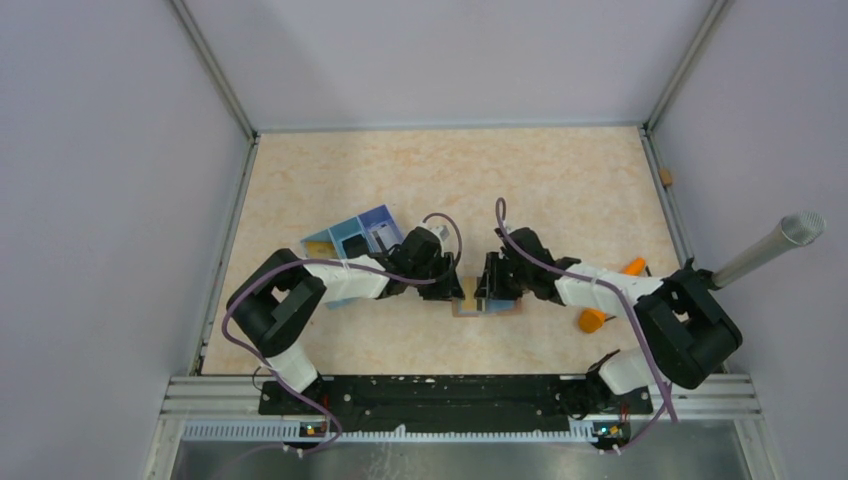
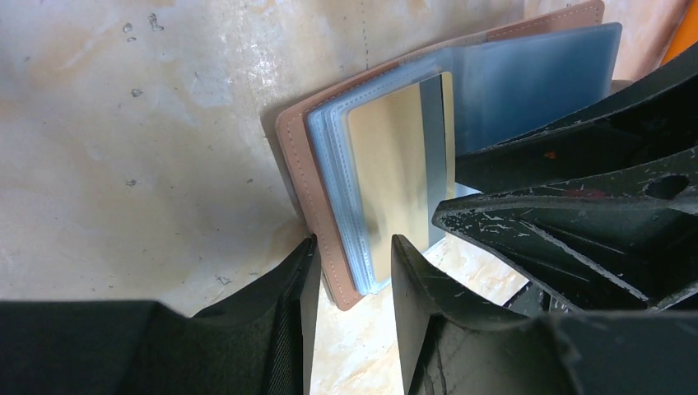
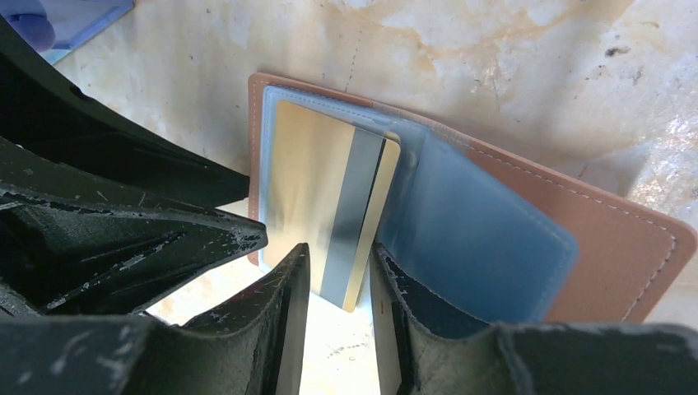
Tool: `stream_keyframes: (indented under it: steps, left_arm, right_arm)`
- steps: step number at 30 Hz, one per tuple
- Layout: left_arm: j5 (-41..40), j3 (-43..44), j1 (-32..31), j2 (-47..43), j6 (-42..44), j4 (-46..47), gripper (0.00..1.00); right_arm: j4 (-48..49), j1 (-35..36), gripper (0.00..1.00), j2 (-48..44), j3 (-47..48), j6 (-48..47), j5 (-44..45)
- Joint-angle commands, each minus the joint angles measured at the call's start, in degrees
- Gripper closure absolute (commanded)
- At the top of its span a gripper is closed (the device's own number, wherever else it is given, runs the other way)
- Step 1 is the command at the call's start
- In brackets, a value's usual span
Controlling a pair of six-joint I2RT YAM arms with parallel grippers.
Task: Put the credit cards into the card holder
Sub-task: Insert the credit card into the card holder, then pick up the credit card from the storage box.
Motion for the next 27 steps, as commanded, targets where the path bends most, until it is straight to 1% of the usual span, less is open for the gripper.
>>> stream_keyframes:
  steps: [1, 4, 6, 8, 12, 17, 20, 22, 23, 24, 27]
  left_arm:
    - [0.8, -0.9, -0.6, 0.5, -0.5, 2.6, 0.59]
    - [-0.1, -0.6, -0.6, -0.8, 0.1, 1.4, 0.58]
    - [-1.2, 0.0, -0.6, -2.6, 1.0, -0.7, 0.54]
    - [-2.2, 0.9, -0.6, -4.9, 2.1, -3.8, 0.46]
    - [-4.9, 3.3, -0.6, -9.6, 5.0, -11.1, 0.29]
    - [-10.6, 6.7, -0.2, -15.6, 8.0, -21.9, 0.2]
    - [-14.0, 9.0, 1.3, -20.2, 10.4, -27.9, 0.1]
    - [-17.7, 10.1, 4.5, -23.5, 12.0, -32.8, 0.04]
    - [-18.4, 10.6, 7.4, -25.0, 12.8, -35.0, 0.02]
    - [-18.8, 10.6, 10.5, -27.1, 13.6, -37.0, 0.01]
    - [-18.6, 9.7, 22.8, -31.4, 16.4, -41.1, 0.01]
  right_arm:
    - [1.7, 2.1, 0.68, 0.4, 3.6, 1.4, -0.3]
    - [-0.3, 2.1, 0.68, -0.2, 4.1, 1.3, 1.5]
    - [-2.7, 2.1, 0.68, -1.4, 4.6, 0.8, 3.6]
    - [-5.5, 2.1, 0.66, -3.4, 5.2, 0.4, 6.0]
    - [-11.9, 2.0, 0.58, -9.1, 7.1, -1.2, 11.0]
    - [-16.0, 0.0, 0.5, -15.5, 7.8, -3.0, 13.2]
    - [-17.3, -1.7, 0.46, -18.5, 7.6, -4.2, 13.2]
    - [-17.5, -2.8, 0.44, -20.0, 7.2, -4.8, 12.8]
    - [-17.5, -3.3, 0.43, -20.5, 6.9, -5.0, 12.5]
    - [-17.4, -3.7, 0.43, -21.1, 6.6, -5.3, 12.3]
    - [-16.7, -4.6, 0.41, -22.6, 5.3, -5.5, 11.3]
